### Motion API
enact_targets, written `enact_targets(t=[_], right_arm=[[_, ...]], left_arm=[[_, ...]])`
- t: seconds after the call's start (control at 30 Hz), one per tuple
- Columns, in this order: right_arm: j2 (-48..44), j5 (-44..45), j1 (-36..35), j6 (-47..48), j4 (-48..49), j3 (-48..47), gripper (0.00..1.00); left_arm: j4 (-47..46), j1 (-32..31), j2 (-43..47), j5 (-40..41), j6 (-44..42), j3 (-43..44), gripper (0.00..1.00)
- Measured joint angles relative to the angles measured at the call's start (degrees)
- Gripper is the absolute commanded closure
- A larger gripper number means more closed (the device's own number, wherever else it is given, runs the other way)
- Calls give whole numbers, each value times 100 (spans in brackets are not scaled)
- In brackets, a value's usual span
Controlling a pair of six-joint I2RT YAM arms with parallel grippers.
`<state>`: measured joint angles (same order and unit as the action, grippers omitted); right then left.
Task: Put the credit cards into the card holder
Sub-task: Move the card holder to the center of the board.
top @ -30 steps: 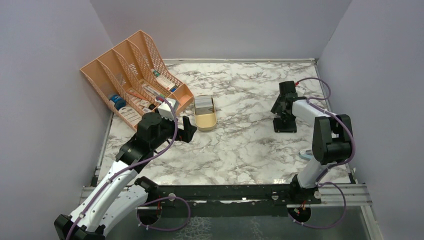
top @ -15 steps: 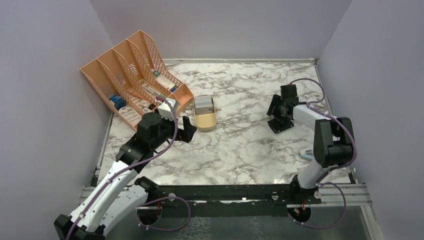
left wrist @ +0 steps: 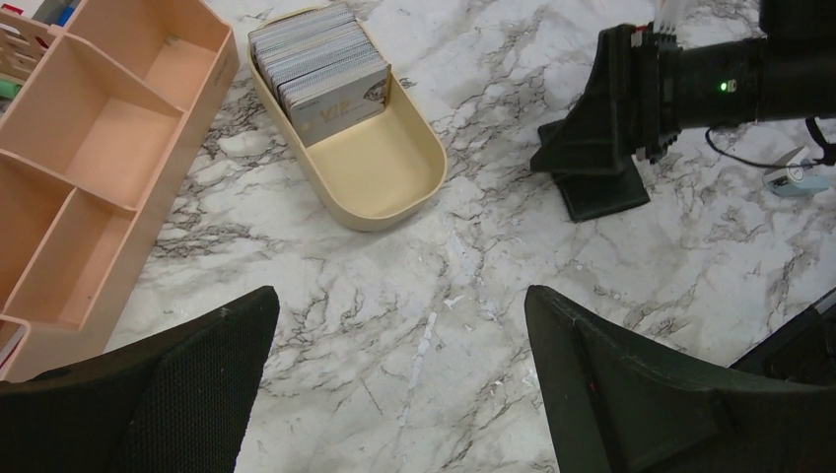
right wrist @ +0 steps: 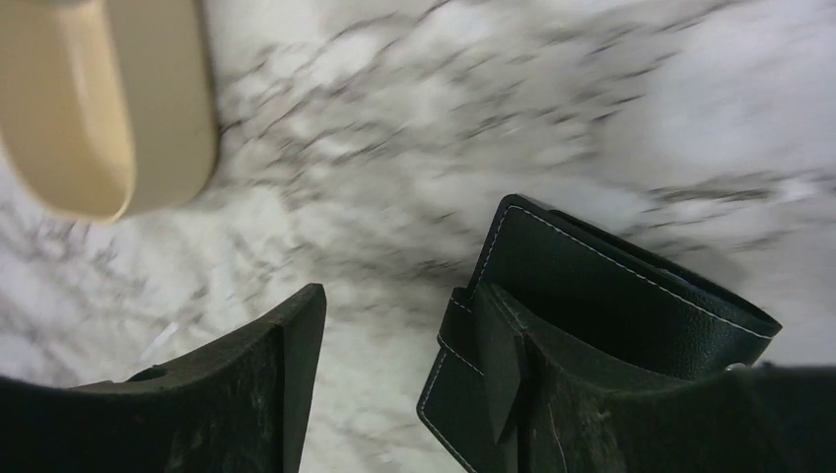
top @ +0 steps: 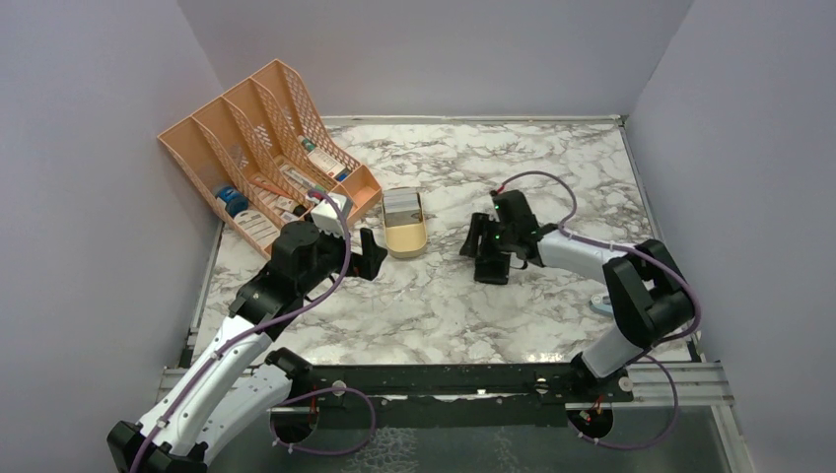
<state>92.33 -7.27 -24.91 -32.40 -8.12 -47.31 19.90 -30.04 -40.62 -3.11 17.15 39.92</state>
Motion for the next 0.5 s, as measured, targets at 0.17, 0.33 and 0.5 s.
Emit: enact_targets(t=[0.17, 0.33, 0.5], right_arm=[[-9, -254, -1032, -498, 223, 138, 43], [-9, -396, -1611, -789, 192, 140, 43], [-170, -437, -1744, -778, -234, 94, 43]], left_arm=[[0, 0, -17, 17, 2, 0, 1], [2, 0, -79, 22, 9, 0, 1], [11, 0, -146, 17, 55, 0, 5]])
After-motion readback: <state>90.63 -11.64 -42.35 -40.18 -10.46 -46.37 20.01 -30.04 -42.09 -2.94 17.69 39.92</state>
